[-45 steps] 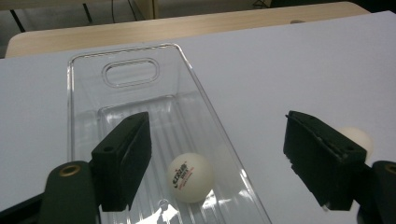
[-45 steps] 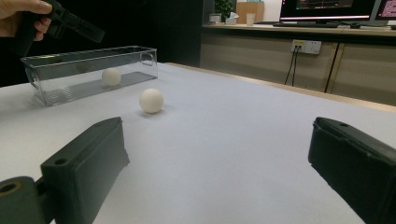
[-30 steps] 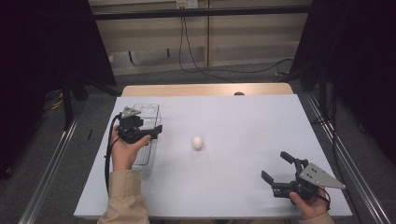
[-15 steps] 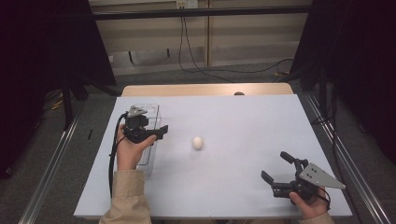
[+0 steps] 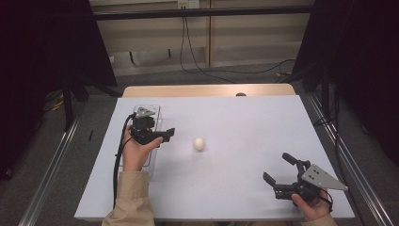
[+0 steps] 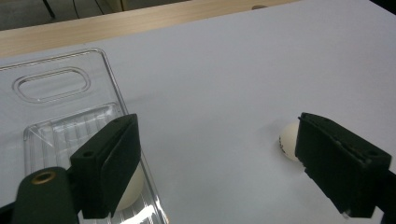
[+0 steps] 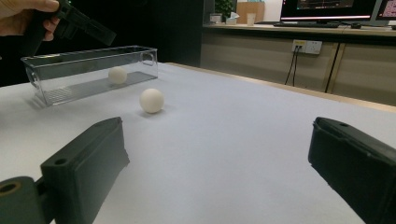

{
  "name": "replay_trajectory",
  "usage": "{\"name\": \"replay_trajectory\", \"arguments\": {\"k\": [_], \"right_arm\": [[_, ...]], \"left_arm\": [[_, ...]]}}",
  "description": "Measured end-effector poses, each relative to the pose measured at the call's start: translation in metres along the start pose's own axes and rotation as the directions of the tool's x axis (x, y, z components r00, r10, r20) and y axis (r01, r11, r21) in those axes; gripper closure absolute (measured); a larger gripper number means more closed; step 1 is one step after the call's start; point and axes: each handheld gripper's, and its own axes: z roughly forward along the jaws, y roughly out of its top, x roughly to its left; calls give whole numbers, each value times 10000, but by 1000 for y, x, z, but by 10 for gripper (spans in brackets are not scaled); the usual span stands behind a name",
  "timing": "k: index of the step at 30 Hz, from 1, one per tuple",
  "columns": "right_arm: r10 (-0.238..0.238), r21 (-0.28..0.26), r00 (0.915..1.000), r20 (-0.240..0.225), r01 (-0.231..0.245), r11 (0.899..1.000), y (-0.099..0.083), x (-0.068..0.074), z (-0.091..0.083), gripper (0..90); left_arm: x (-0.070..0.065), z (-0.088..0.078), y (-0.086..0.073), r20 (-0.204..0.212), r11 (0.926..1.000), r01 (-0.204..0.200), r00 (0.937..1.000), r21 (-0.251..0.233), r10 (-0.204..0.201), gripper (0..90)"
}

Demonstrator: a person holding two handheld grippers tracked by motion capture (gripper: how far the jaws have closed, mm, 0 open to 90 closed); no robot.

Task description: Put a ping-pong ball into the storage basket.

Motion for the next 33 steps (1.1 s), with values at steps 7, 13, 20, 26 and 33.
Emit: {"name": "replay_trajectory", "arguments": {"k": [7,13,20,26,33], "right_arm": [[2,3,10000,-4,-2,10000,0,0,0,33],[-4,-7,10000,1,4,10000,0,0,0,33],[-30,2,10000,-4,30,10000,0,0,0,33],[0,-7,10000,3,0,10000,0,0,0,33],[-35,-5,10000,-8,35,10000,0,0,0,33]], "left_arm": [[-4,3,1,79,9999,-130,9999,112,129,138],[-8,6,2,172,9998,-108,9998,191,105,129],[-11,8,2,203,9994,-220,9996,269,215,122],[-14,10,3,352,9993,-241,9991,283,231,121],[-18,11,3,395,9993,-272,9989,260,262,121]]}}
